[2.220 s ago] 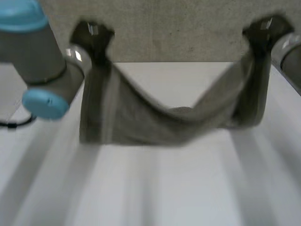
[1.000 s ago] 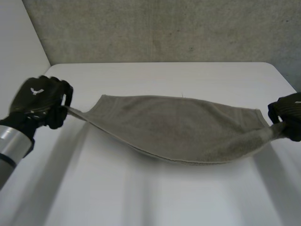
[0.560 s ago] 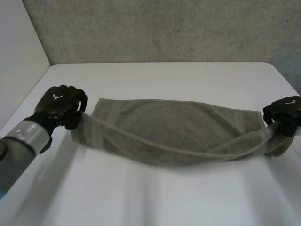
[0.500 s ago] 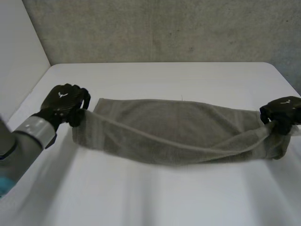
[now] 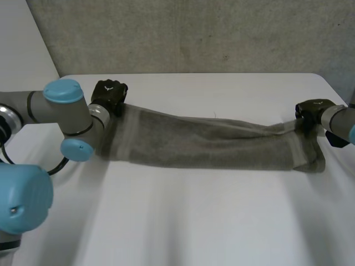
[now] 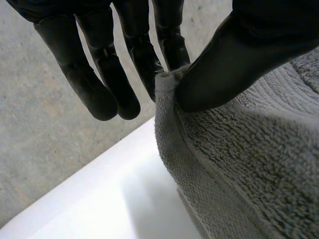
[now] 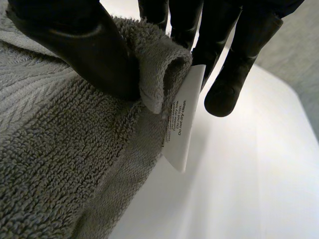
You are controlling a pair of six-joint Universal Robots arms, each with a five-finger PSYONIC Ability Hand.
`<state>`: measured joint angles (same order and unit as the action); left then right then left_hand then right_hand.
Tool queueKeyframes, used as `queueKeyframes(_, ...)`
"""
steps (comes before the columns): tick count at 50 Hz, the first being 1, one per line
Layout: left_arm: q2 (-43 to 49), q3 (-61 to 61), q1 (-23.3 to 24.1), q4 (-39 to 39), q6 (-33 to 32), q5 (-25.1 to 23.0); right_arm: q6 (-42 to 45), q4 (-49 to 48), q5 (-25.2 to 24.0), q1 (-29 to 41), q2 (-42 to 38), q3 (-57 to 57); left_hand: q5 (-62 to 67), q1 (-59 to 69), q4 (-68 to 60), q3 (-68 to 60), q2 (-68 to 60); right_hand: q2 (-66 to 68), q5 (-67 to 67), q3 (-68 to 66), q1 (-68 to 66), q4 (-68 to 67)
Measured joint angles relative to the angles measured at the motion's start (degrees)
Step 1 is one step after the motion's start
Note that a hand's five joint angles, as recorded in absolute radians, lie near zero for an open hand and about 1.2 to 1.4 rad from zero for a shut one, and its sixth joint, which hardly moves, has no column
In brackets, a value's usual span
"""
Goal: Fold the towel.
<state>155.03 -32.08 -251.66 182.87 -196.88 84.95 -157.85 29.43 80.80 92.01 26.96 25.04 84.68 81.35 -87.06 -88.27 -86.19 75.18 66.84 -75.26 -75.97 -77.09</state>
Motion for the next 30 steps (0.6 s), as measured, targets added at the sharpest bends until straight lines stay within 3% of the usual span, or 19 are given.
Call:
queueKeyframes(7, 4.9, 7.6, 0.2, -3.6, 0.1, 2.0, -1.6, -5.3, 0.9, 0.8, -1.7, -2.3, 0.0, 0.0, 0.0, 0.0, 0.0, -7.1, -8.4, 6.9, 7.7, 8.7)
queueKeyframes(9, 5.4, 8.2, 0.2, -3.9, 0.1, 2.7, -1.7, -6.2, 1.3, 1.1, -1.7, -2.2, 0.0, 0.0, 0.0, 0.0, 0.0, -15.8, -17.5, 15.6, 16.9, 17.3)
queueKeyframes(12, 5.5, 8.3, 0.2, -3.9, 0.1, 3.6, -1.7, -6.9, 2.4, 1.5, -1.6, -2.0, 0.0, 0.0, 0.0, 0.0, 0.0, -42.5, -45.1, 42.0, 42.6, 43.7)
queueKeyframes(19, 4.7, 7.8, 1.1, -3.7, 0.1, 4.5, -1.3, -6.8, 5.3, 2.4, -1.5, -1.5, -0.2, -0.2, 0.2, 0.1, 0.2, -60.8, -63.3, 61.0, 61.3, 62.5)
queueKeyframes(23, 4.0, 7.4, 1.7, -4.1, 0.1, 4.7, -1.3, -6.5, 6.4, 2.7, -1.2, -1.1, -30.1, -31.3, 31.4, 31.2, 30.9, -60.9, -63.3, 61.2, 62.4, 62.5)
queueKeyframes(24, 3.5, 7.2, 1.8, -4.5, 0.1, 4.8, -1.4, -6.4, 6.8, 2.8, -0.9, -0.7, -44.5, -45.6, 46.2, 44.3, 44.8, -60.9, -63.3, 61.2, 62.5, 62.5)
queueKeyframes(25, 3.3, 7.1, 1.9, -4.7, 0.1, 4.9, -1.4, -6.4, 6.9, 2.8, -0.7, -0.5, -49.2, -50.2, 50.9, 49.1, 48.2, -60.9, -63.3, 61.2, 62.5, 62.5)
queueKeyframes(26, 2.6, 6.9, 2.0, -5.2, 0.2, 5.1, -1.5, -6.3, 7.1, 2.8, -0.1, -0.1, -60.5, -59.2, 62.3, 62.0, 60.3, -60.9, -63.3, 61.2, 62.5, 62.5)
queueKeyframes(30, -0.2, 5.4, 2.0, -7.7, 0.6, 5.8, -2.0, -6.5, 7.0, 2.6, 3.9, 3.1, -68.9, -63.7, 69.4, 71.2, 68.6, -60.9, -63.3, 61.2, 62.5, 62.5)
